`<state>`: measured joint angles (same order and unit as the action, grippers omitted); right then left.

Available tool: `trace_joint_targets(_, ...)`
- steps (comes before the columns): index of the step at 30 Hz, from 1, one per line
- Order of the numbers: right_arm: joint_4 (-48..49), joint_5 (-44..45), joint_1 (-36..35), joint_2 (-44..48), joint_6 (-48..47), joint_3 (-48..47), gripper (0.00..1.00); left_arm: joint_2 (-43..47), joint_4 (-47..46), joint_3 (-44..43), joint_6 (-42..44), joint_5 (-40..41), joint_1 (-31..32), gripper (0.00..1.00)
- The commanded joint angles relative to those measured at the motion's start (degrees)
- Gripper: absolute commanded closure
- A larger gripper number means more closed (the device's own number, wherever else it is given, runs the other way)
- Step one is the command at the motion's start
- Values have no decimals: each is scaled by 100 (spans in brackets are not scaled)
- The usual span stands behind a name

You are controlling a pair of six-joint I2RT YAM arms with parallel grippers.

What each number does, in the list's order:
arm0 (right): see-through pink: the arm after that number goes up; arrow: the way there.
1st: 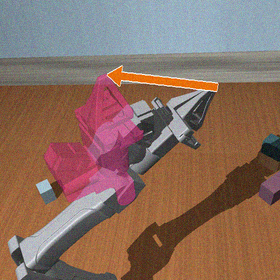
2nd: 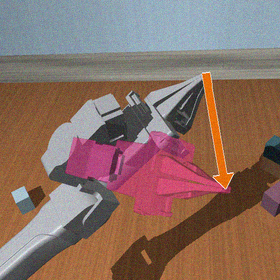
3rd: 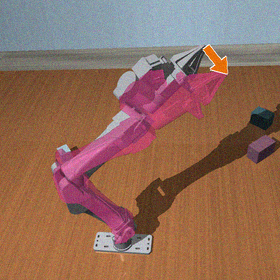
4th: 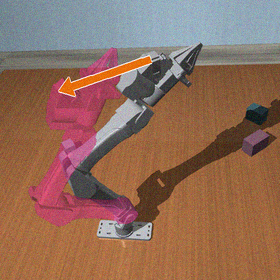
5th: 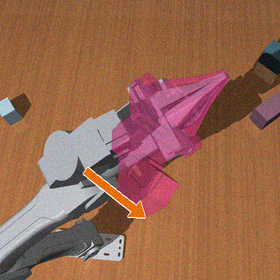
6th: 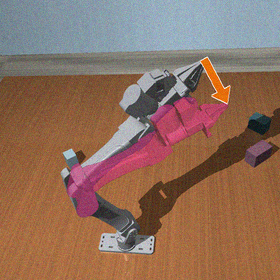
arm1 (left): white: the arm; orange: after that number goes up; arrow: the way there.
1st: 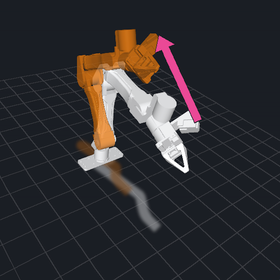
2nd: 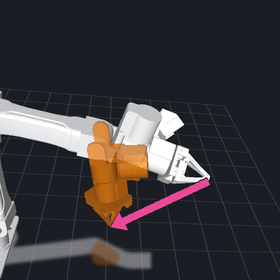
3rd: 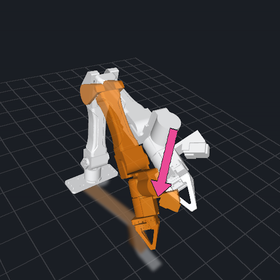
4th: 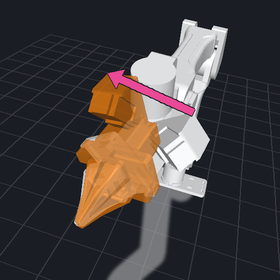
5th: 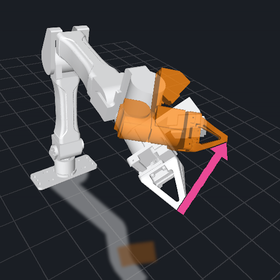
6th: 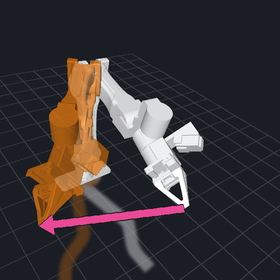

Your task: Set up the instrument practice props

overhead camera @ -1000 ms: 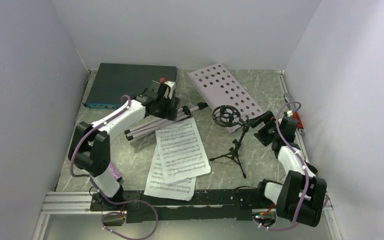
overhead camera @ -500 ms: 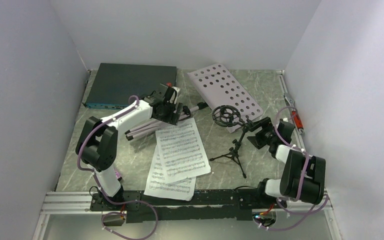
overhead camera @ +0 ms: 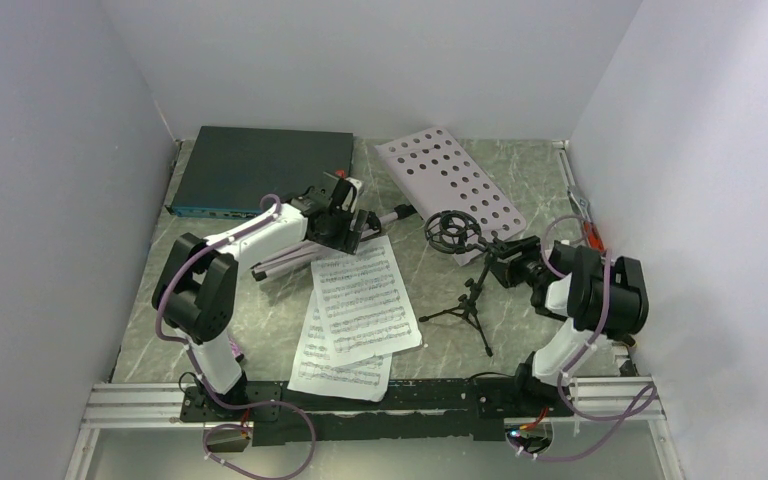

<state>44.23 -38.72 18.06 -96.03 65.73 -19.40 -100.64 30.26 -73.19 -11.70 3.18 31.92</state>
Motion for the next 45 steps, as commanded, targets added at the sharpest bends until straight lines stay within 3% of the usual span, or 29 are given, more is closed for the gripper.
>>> trace_joint_targets(1, 1399, -95, -80, -778, 696, -90, 43, 243, -54, 26, -14, 117, 39, 19)
trace_joint_targets(5, 2048, -90, -229, -1348, 1094, -231, 53, 236, 12, -23, 3, 182, 42, 20)
trace_joint_targets(16, 1306, 174, -443, -1533, 794, -906, 55, 275, -134, 6, 103, 307, 42, 18)
trace_joint_targets(20, 1814, 87, -461, -1782, 1065, -990, 71, 222, -187, -98, 240, 243, 42, 18)
trace_joint_targets(27, 1998, 48, -462, -1750, 1088, -1075, 79, -16, -186, -348, 468, 197, 42, 18)
trace_joint_targets(30, 2008, 12, -470, -1577, 1050, -1094, 92, -149, -169, -453, 524, 207, 43, 18)
trace_joint_targets(32, 1856, -14, -471, -1424, 949, -1122, 100, -210, -159, -488, 551, 251, 40, 18)
trace_joint_targets(45, -627, 92, -479, 296, -508, -1679, 100, -555, -202, -609, 851, 742, 51, 18)
